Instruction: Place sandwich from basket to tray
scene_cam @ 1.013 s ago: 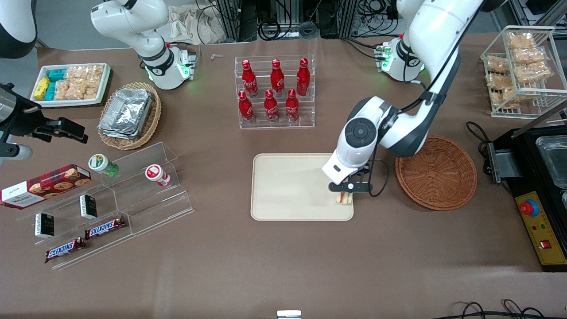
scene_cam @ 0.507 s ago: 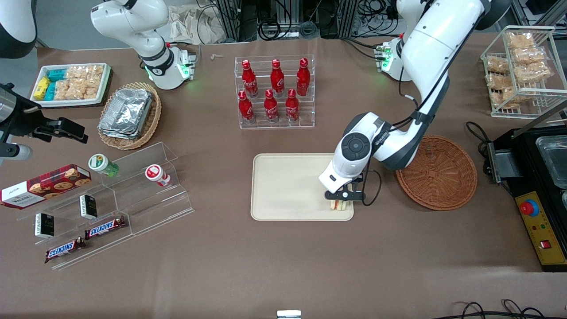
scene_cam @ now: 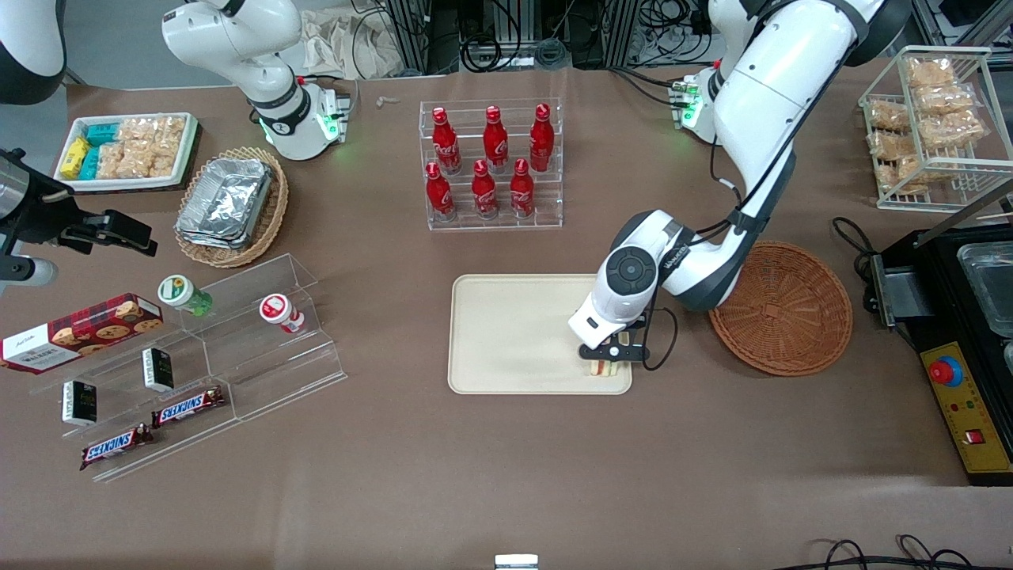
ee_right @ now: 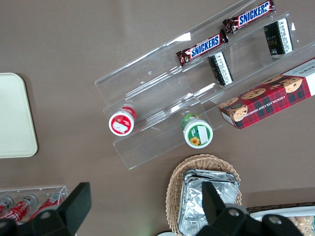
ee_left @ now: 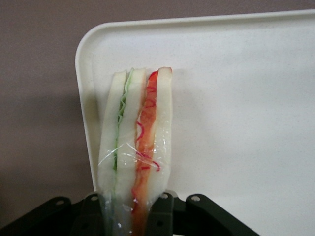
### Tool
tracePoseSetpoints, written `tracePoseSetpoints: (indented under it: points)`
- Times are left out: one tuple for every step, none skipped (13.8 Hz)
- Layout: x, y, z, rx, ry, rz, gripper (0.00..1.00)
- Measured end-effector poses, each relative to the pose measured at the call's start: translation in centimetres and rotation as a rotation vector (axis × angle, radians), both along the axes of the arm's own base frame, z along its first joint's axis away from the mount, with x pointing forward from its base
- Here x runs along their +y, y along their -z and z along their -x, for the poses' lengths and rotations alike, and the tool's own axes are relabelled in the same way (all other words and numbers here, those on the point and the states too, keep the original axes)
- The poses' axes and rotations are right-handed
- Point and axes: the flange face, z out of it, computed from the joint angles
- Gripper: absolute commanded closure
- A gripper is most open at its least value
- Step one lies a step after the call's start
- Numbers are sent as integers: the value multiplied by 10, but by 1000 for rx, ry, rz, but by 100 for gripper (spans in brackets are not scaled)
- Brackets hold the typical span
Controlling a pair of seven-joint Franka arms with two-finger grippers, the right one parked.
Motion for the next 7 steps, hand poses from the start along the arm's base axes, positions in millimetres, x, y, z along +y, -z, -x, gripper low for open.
tracePoseSetpoints:
  points:
    - [0,0,0,-1,0,0,0]
    - [0,0,0,-2,3,-2,0]
    - [0,0,0,-6,9,-6,0]
    - [0,1,0,-8,13,-10,0]
    - [0,0,-1,-10,14,-10,0]
    - [-1,-3,-3,-17,14,-7,0]
    - [-2,-12,-6,-31,13,-4,0]
